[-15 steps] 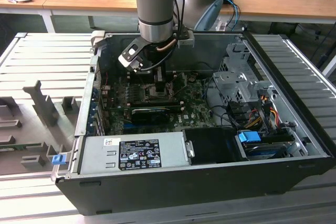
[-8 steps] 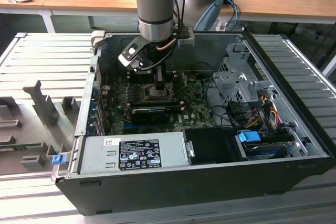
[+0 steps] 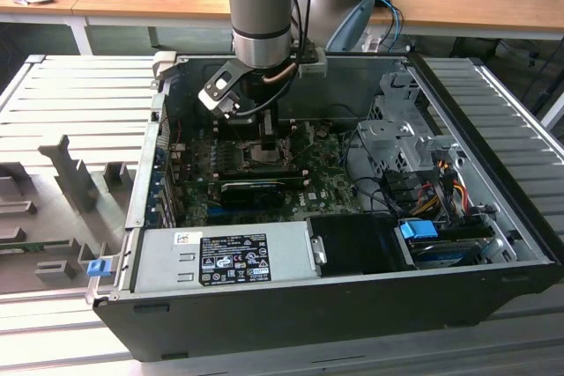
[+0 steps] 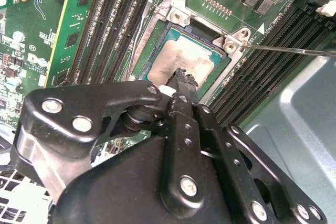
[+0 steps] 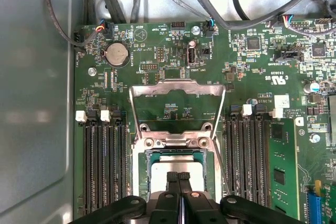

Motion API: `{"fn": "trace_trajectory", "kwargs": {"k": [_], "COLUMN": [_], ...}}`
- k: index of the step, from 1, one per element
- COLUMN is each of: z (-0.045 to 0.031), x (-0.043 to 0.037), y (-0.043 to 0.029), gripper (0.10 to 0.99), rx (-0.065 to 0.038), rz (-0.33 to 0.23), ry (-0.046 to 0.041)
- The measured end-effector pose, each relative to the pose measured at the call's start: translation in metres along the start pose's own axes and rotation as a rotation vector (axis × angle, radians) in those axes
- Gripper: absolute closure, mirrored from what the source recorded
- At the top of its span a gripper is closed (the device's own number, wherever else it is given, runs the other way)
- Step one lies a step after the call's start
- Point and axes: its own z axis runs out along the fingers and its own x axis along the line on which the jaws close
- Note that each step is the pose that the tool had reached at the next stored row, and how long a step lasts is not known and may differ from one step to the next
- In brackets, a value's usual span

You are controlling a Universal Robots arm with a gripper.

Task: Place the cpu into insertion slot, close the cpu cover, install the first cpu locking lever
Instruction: 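Place the cpu into insertion slot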

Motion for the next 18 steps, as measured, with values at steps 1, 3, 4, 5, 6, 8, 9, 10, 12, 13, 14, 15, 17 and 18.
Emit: {"fn": "trace_trajectory", "kwargs": {"k": [1,3,4,5,6,8,9,10,12,13,14,15,17,18], "z": [-0.0001,-0.0007,-0.0009,-0.001,-0.001,-0.0012,-0.0013,-0.0015,-0.0016,-0.0017,-0.0017,-0.0018,-0.0019,-0.002], "x": [0.0,0.0,0.0,0.0,0.0,0.0,0.0,0.0,0.0001,0.0,0.0,0.0,0.0,0.0001], "y": [0.0,0.0001,0.0001,0.0001,0.0001,0.0001,0.0001,0.0001,0.0002,0.0001,0.0001,0.0002,0.0002,0.0002], "gripper": [0.98,0.98,0.98,0.98,0.98,0.98,0.98,0.98,0.98,0.98,0.98,0.98,0.98,0.98], "rx": [0.0,0.0,0.0,0.0,0.0,0.0,0.0,0.0,0.0,0.0,0.0,0.0,0.0,0.0], "rz": [0.0,0.0,0.0,0.0,0.0,0.0,0.0,0.0,0.0,0.0,0.0,0.0,0.0,0.0], "ry": [0.0,0.0,0.0,0.0,0.0,-0.0001,0.0,-0.0001,0.0001,0.0,-0.0001,-0.0001,-0.0001,0.0]}}
